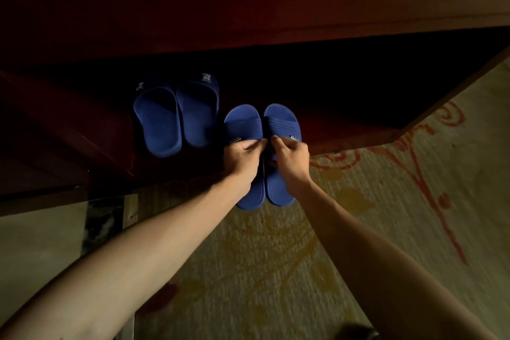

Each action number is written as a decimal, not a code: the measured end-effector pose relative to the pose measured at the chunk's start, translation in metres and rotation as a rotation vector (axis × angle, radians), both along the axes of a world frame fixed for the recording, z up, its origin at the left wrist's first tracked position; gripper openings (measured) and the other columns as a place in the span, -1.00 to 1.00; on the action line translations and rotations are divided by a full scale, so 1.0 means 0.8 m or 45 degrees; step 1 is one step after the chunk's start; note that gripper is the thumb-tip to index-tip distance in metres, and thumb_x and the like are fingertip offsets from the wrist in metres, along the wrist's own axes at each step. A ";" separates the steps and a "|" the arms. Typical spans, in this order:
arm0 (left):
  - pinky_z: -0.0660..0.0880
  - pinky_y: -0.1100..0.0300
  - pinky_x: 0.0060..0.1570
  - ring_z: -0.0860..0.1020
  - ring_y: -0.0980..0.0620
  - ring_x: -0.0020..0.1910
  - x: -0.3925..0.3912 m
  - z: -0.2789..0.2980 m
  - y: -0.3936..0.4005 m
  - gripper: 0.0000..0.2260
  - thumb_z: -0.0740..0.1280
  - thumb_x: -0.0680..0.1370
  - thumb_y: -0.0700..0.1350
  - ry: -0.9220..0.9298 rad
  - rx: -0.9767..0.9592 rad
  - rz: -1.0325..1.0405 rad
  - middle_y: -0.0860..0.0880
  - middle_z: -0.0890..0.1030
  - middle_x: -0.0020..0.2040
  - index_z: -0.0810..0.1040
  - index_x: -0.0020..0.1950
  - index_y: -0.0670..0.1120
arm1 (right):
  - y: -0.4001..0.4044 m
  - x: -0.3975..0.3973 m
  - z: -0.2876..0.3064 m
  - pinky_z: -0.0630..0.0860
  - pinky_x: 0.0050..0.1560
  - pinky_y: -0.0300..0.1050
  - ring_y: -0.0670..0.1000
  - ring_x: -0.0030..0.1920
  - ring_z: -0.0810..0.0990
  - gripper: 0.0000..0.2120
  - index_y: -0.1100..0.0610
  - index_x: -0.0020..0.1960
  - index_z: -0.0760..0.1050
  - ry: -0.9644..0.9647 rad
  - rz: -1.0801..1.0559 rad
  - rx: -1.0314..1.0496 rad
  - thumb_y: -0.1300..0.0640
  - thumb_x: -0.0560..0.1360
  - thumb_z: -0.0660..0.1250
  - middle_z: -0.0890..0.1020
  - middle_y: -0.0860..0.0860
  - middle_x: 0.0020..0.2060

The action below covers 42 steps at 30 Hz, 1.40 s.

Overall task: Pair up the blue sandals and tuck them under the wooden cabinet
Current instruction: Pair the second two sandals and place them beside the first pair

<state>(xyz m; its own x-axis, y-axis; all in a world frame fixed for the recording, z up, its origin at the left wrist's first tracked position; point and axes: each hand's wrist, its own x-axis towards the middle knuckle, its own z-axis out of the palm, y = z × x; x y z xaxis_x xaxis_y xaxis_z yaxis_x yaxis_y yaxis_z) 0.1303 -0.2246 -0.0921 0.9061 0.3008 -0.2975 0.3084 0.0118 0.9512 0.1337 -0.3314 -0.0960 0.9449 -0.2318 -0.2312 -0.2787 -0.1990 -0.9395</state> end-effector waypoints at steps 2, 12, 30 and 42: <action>0.61 0.03 -0.06 0.60 0.14 -0.28 0.011 -0.005 0.003 -0.93 0.48 0.48 -0.08 0.007 0.010 -0.018 0.11 0.69 -0.33 0.74 -0.16 -0.05 | 0.001 0.009 -0.001 0.59 -0.23 0.36 0.28 -0.26 0.67 -0.63 0.18 -0.24 0.60 -0.021 0.010 -0.051 -0.12 0.49 0.31 0.68 0.16 -0.35; 0.63 -0.08 0.02 0.64 0.06 -0.21 0.063 -0.013 0.012 -0.90 0.49 0.41 0.01 0.048 0.013 -0.054 0.05 0.73 -0.28 0.72 -0.31 0.10 | -0.003 0.070 0.002 0.64 -0.15 0.32 0.22 -0.24 0.70 -0.66 0.17 -0.24 0.63 0.061 0.106 -0.067 -0.09 0.49 0.33 0.69 0.17 -0.33; 0.49 -0.03 0.04 0.47 -0.12 0.07 -0.043 0.007 0.042 -0.52 0.52 0.27 0.20 -0.191 1.508 -0.864 -0.02 0.52 0.07 0.59 0.08 -0.01 | -0.052 -0.041 0.014 0.48 0.17 0.13 0.21 0.24 0.50 -0.55 0.02 0.26 0.59 -0.349 0.645 -1.157 -0.03 0.39 0.38 0.60 0.05 0.25; 0.43 0.02 0.24 0.44 -0.15 0.24 -0.038 -0.001 0.046 -0.47 0.53 0.37 -0.07 -0.237 1.464 -0.886 -0.10 0.53 0.31 0.55 0.29 -0.19 | -0.068 -0.051 -0.001 0.32 0.44 0.13 0.25 0.51 0.24 -0.43 0.00 0.53 0.34 -0.133 0.874 -1.206 0.16 0.55 0.36 0.20 0.21 0.56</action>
